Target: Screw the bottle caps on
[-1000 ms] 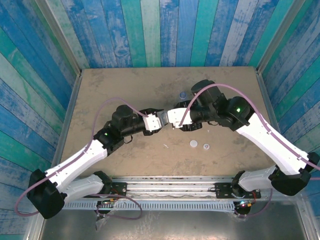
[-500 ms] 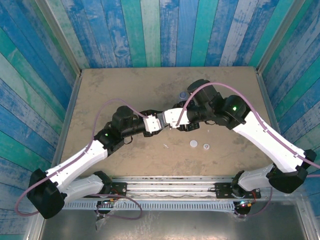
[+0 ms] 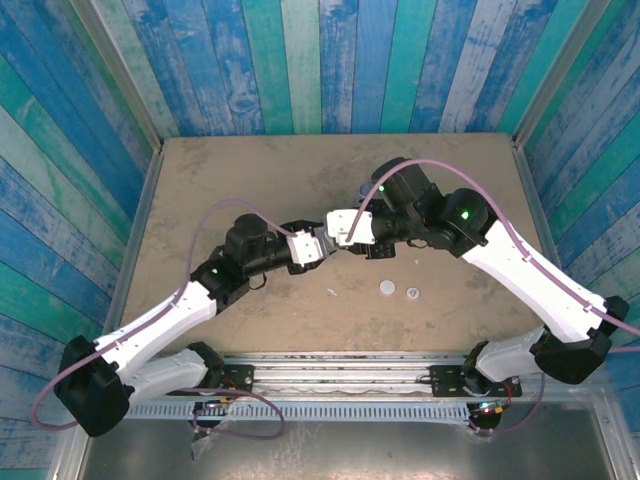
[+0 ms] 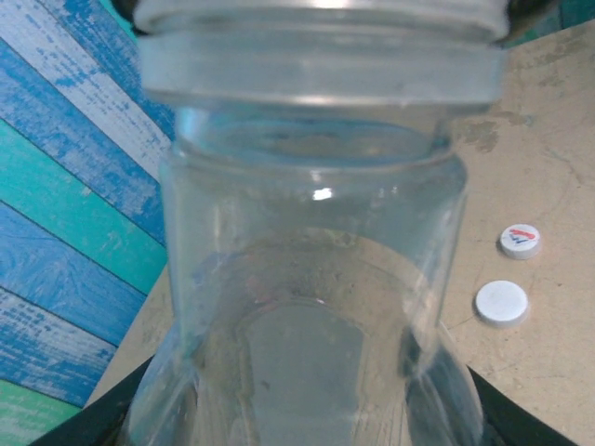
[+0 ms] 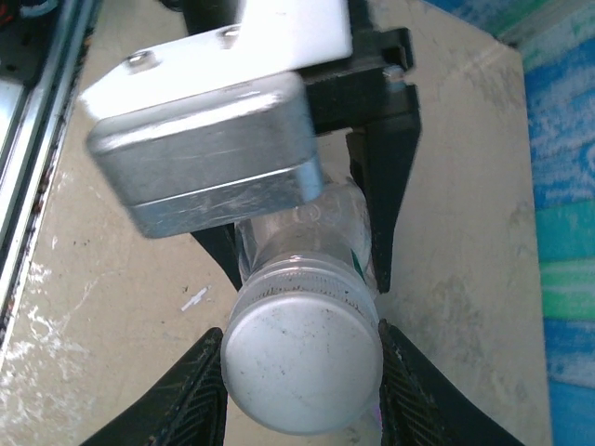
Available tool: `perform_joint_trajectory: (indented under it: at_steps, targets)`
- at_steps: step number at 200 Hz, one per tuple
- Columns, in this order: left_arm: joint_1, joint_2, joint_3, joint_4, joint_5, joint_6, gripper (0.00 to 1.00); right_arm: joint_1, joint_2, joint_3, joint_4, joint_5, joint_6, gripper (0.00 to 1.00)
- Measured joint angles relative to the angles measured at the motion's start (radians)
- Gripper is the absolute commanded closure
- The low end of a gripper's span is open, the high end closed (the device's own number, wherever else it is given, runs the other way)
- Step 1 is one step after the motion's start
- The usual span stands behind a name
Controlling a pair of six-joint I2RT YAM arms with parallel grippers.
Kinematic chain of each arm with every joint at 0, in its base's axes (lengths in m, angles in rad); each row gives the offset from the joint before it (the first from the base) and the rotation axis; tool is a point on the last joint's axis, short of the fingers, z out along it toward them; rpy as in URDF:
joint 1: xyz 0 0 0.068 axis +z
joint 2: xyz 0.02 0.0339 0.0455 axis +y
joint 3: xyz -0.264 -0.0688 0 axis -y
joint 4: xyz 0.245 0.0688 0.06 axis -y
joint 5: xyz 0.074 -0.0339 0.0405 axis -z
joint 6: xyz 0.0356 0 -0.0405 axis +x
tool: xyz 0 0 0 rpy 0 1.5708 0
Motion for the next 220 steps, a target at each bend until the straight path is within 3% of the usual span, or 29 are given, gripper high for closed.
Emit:
perform_joint_trajectory:
  at_steps: [42, 87, 115, 135, 153, 168, 220]
  targets:
    - [-0.001, 0.063, -0.003, 0.108, -0.129, 0.033, 0.52, -0.023, 0.003, -0.038, 0.081, 0.090, 0.362, 0.68]
    - [-0.005, 0.126, -0.006, 0.219, -0.230, 0.109, 0.51, -0.081, 0.010, -0.069, 0.146, 0.058, 0.863, 0.72]
    - [-0.007, 0.141, -0.016, 0.247, -0.272, 0.159, 0.52, -0.108, 0.010, -0.102, 0.187, 0.021, 1.133, 0.61]
    - [-0.006, 0.141, -0.020, 0.250, -0.279, 0.174, 0.56, -0.119, 0.009, -0.111, 0.198, 0.001, 1.215, 0.45]
    - [-0.004, 0.141, -0.021, 0.254, -0.280, 0.175, 0.53, -0.130, 0.001, -0.114, 0.198, -0.015, 1.187, 0.30]
    - [0.000, 0.141, -0.022, 0.253, -0.267, 0.171, 0.53, -0.137, -0.023, -0.127, 0.198, -0.041, 1.072, 0.24]
    - [0.001, 0.117, -0.043, 0.159, -0.124, 0.159, 0.52, -0.128, -0.174, -0.168, 0.156, -0.112, 0.433, 0.24]
